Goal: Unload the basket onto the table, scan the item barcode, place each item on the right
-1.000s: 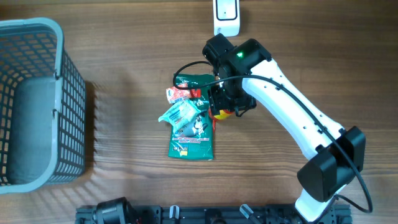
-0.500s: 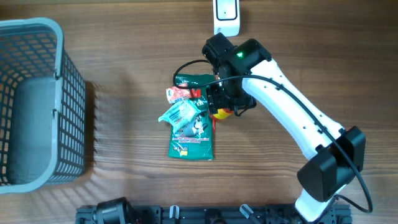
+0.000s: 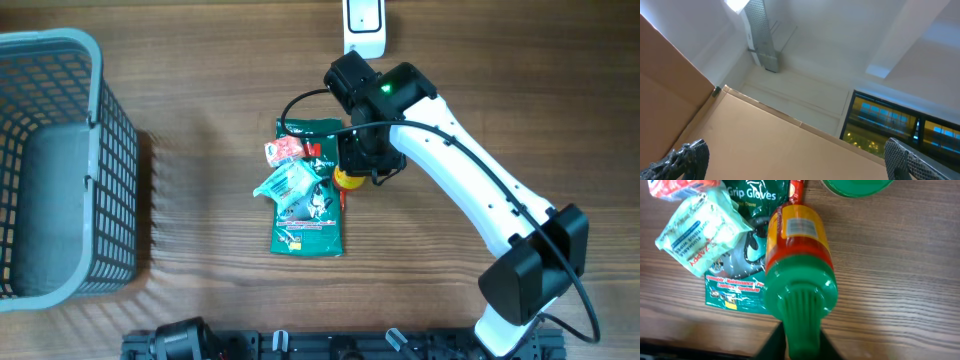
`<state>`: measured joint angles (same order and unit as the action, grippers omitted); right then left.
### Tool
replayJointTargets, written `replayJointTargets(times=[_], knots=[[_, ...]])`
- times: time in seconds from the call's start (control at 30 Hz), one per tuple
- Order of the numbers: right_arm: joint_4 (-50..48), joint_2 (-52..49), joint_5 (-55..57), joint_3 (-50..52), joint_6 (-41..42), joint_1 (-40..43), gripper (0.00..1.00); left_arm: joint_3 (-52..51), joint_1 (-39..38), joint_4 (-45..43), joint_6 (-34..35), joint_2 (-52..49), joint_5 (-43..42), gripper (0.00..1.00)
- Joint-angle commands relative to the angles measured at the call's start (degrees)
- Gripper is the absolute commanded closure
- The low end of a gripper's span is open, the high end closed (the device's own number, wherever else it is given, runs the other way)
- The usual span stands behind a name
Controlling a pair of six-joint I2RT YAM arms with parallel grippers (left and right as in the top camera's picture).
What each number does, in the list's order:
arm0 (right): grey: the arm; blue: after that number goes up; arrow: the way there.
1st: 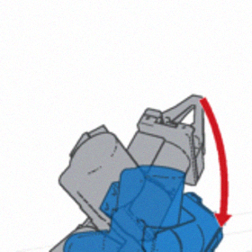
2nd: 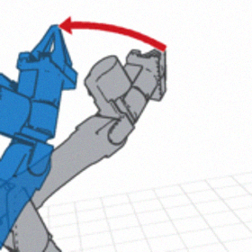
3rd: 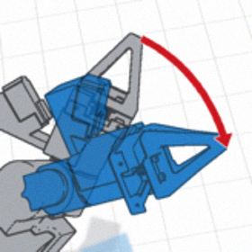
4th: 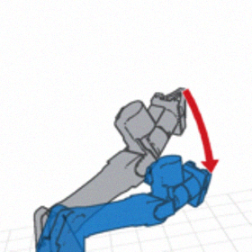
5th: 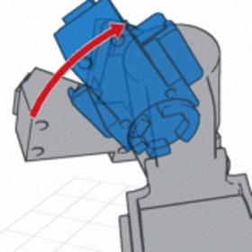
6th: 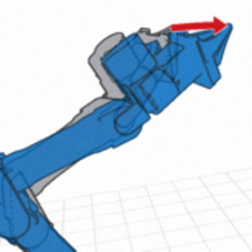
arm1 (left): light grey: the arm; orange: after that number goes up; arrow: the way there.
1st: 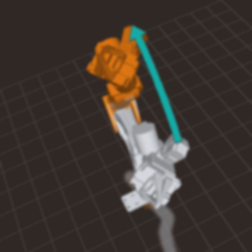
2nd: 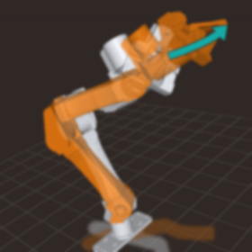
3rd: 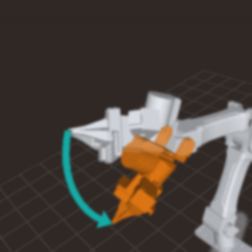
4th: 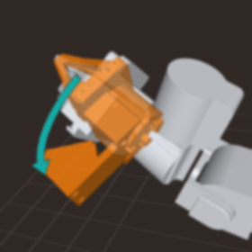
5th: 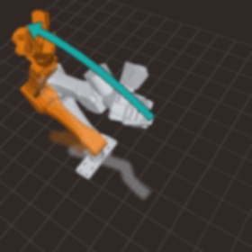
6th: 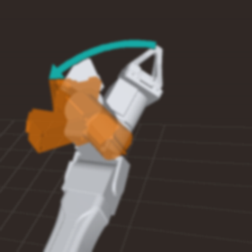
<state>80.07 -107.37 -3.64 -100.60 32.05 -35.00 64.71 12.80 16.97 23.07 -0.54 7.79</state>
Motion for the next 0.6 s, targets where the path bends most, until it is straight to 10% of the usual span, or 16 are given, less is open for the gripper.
replayJointTargets(times=[0.0,0.37,0.57], knots=[[-0.63,-0.31,2.43,0.37,5.01,0.09,0.95,0.07,-0.2,0.07,0.35,0.22,-0.31,0.0],[1.64,-0.31,7.43,0.31,6.54,0.11,0.95,0.07,-0.2,0.35,0.37,0.22,-0.31,0.0],[5.9,-0.31,9.2,0.31,22.1,1.09,0.88,0.07,-0.2,0.48,0.37,0.22,-0.31,0.0]])
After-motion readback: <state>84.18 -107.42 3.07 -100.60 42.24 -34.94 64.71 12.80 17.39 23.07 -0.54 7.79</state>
